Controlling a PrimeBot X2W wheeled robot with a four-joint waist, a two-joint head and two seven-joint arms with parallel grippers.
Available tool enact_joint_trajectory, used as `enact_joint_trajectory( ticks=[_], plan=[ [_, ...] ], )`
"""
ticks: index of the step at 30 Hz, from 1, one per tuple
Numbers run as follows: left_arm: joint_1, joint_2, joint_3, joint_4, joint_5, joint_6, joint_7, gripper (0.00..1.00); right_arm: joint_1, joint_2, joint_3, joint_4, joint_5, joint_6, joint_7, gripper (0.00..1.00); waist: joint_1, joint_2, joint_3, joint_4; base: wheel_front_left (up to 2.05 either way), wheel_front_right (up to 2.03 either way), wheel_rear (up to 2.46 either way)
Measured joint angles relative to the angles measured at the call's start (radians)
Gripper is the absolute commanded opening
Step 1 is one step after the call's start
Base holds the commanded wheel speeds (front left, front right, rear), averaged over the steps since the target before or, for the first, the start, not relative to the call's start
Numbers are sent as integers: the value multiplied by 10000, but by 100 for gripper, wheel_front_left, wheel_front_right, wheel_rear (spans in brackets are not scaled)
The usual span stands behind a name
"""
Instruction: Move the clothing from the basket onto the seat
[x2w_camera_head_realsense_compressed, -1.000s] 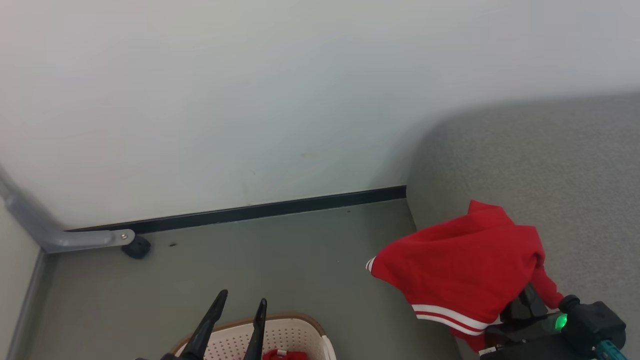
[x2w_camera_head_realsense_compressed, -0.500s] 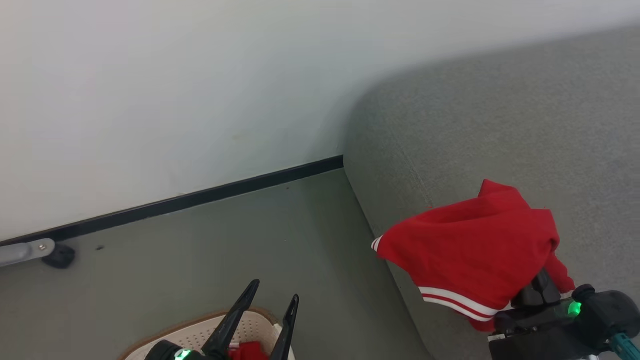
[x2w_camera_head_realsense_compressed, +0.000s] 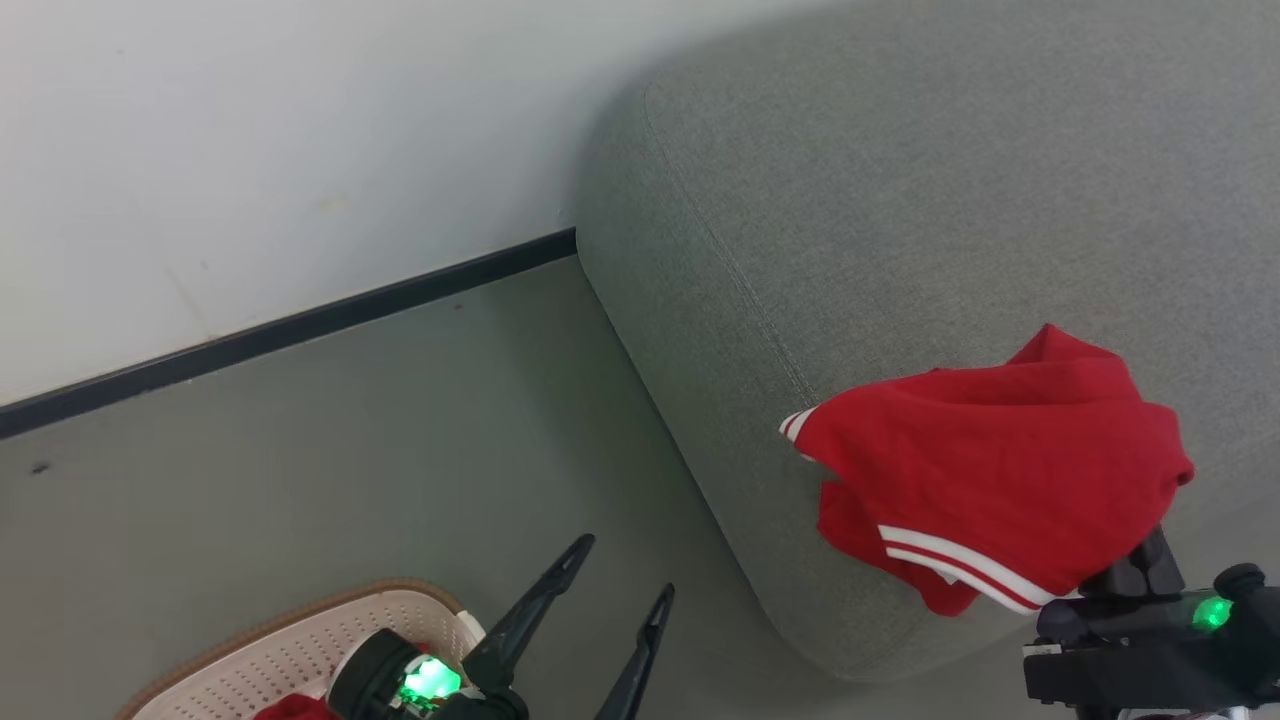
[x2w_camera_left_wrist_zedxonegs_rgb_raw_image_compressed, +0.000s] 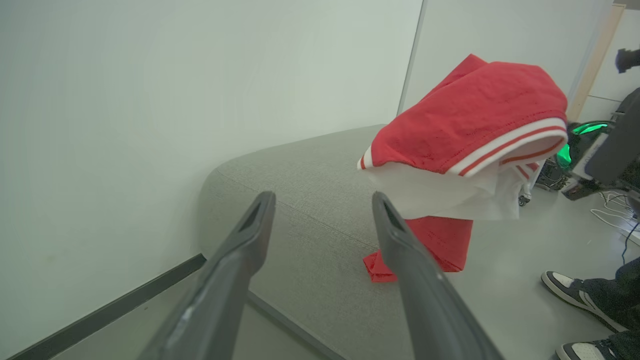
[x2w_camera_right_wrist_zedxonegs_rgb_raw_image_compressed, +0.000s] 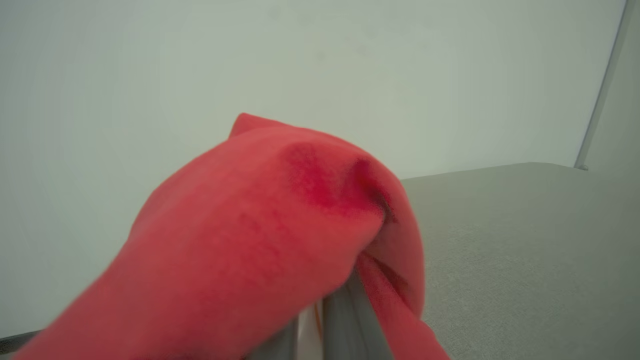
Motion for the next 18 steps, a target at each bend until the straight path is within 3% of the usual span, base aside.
enact_joint_trajectory(
  ticks=[6, 18],
  plan=[
    [-317, 316, -855, 56, 278, -69, 0, 100, 134, 12, -665, -117, 2, -155, 0, 0, 1, 0, 588, -183, 0, 0, 0],
    [-648, 823, -1350, -35, 280, -69, 0, 100, -688, -499, -1992, -205, 19, -136, 0, 0, 1, 0, 1227, 256, 0, 0, 0]
  ],
)
